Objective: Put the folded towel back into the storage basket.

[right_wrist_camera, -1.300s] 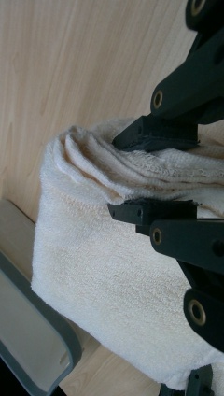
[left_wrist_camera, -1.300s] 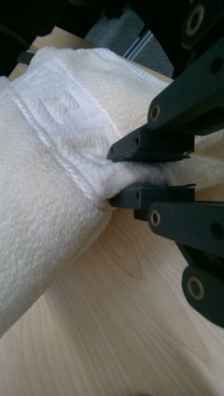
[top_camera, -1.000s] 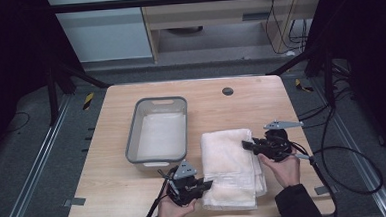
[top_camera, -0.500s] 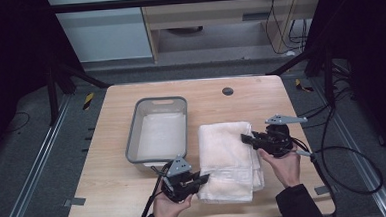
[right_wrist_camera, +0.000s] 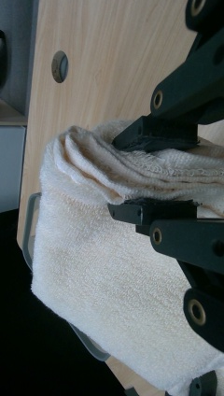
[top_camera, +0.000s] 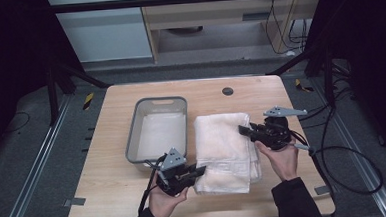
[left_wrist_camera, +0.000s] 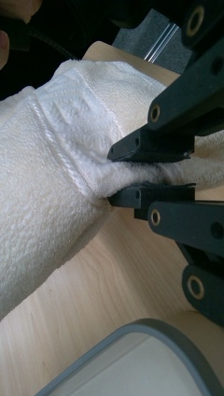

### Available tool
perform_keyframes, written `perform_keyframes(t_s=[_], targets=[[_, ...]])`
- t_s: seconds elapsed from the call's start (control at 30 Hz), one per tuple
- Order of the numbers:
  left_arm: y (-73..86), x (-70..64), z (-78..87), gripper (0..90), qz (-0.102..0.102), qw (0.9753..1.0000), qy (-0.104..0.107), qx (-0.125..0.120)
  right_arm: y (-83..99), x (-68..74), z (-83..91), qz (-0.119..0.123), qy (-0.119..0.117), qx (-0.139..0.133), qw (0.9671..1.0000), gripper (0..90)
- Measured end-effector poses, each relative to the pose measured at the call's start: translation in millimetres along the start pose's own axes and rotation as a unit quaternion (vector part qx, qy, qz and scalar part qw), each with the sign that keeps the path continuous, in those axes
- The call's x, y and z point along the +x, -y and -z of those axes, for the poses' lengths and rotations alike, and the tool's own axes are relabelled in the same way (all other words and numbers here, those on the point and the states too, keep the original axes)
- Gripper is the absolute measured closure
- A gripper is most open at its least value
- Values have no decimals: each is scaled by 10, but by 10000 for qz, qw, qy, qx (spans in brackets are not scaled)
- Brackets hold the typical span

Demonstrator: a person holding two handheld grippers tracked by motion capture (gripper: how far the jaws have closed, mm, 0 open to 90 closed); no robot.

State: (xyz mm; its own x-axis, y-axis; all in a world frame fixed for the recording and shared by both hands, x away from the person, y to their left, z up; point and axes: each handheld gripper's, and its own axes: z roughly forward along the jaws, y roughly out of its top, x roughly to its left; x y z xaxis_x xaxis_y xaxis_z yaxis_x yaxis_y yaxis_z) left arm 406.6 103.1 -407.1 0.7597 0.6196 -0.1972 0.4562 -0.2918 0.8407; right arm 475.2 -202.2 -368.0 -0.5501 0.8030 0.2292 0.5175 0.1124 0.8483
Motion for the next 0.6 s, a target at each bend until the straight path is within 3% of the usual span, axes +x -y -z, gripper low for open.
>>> perform_keyframes(t_s=[0.13, 0.6], targets=[[-70, 10, 31, 785, -83, 9999, -39, -54, -68, 21, 16, 14, 41, -58, 10000, 696], [-282, 95, 273, 788, -79, 9985, -82, -533, -374, 144, 94, 109, -9, -461, 9989, 698]])
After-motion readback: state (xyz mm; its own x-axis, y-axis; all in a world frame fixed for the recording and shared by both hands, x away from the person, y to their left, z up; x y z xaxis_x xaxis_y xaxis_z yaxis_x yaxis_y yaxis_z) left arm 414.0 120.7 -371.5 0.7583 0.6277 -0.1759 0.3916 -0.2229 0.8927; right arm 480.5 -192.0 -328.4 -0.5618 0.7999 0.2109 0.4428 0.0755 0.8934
